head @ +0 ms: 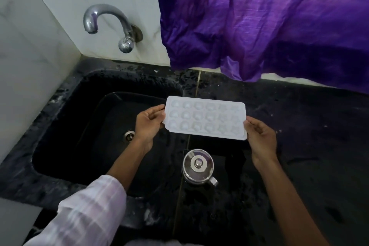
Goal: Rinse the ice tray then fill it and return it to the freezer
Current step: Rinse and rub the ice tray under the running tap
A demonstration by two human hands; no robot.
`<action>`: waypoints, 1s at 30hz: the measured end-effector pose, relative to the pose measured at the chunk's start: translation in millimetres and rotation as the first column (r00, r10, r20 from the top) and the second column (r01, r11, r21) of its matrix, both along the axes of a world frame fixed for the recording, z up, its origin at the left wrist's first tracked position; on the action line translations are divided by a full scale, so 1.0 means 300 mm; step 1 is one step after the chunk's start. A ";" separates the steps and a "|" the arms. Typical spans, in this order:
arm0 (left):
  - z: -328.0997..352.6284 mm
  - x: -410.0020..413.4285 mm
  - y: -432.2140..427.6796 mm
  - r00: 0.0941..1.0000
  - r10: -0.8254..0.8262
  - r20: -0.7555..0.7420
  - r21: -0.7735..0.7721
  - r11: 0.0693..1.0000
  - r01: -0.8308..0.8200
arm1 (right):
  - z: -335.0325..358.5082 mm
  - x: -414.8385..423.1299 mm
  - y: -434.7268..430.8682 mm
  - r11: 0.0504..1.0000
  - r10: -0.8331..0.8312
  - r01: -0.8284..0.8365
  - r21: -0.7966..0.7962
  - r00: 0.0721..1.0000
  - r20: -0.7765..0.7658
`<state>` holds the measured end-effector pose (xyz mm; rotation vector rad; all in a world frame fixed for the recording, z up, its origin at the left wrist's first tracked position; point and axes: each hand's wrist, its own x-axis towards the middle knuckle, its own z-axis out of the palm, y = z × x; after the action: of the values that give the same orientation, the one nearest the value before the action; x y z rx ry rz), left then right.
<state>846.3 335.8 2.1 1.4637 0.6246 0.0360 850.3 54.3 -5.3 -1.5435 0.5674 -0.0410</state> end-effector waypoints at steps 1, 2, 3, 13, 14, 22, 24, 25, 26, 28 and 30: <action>-0.008 0.004 0.015 1.000 0.013 -0.013 -0.010 1.000 -0.013 | -0.010 0.013 0.014 1.000 0.020 -0.020 -0.013 1.000 -0.003; -0.017 0.007 0.032 0.999 0.021 -0.025 -0.018 1.000 -0.022 | -0.019 0.027 0.030 0.999 0.041 -0.041 -0.025 0.999 -0.006; -0.025 0.009 0.051 0.999 0.025 -0.036 -0.024 0.999 -0.025 | -0.028 0.040 0.048 0.997 0.060 -0.061 -0.041 0.998 -0.011; -0.038 0.001 0.331 0.993 0.083 -0.087 -0.095 0.991 -0.091 | -0.009 0.176 0.302 0.883 0.384 -0.411 -0.228 0.910 -0.154; -0.038 0.003 0.368 0.993 0.080 -0.085 -0.099 0.991 -0.089 | 0.002 0.188 0.334 0.853 0.428 -0.461 -0.245 0.886 -0.179; -0.020 0.042 0.697 0.998 0.056 -0.025 -0.070 0.996 -0.058 | 0.112 0.275 0.664 0.663 0.532 -0.631 -0.403 0.776 -0.338; -0.020 0.059 0.768 0.998 0.053 -0.027 -0.044 0.998 -0.054 | 0.166 0.296 0.770 0.574 0.493 -0.576 -0.581 0.810 -0.316; -0.023 0.065 0.797 0.998 0.047 -0.029 -0.027 0.999 -0.047 | 0.192 0.313 0.823 0.556 0.484 -0.533 -0.637 0.831 -0.273; -0.027 0.070 0.822 0.999 0.036 -0.030 -0.012 0.999 -0.036 | 0.212 0.336 0.874 0.564 0.487 -0.507 -0.652 0.842 -0.234; -0.038 0.079 0.863 1.000 0.016 -0.025 0.000 1.000 -0.016 | 0.245 0.401 0.976 0.687 0.511 -0.522 -0.506 0.842 -0.175; -0.045 0.086 0.887 1.000 0.004 -0.028 -0.005 1.000 -0.004 | 0.270 0.475 1.072 0.811 0.511 -0.532 -0.243 0.847 -0.148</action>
<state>872.1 602.0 -11.5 1.4606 0.6497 0.0170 992.7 376.0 75.8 -1.9387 0.1781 0.3795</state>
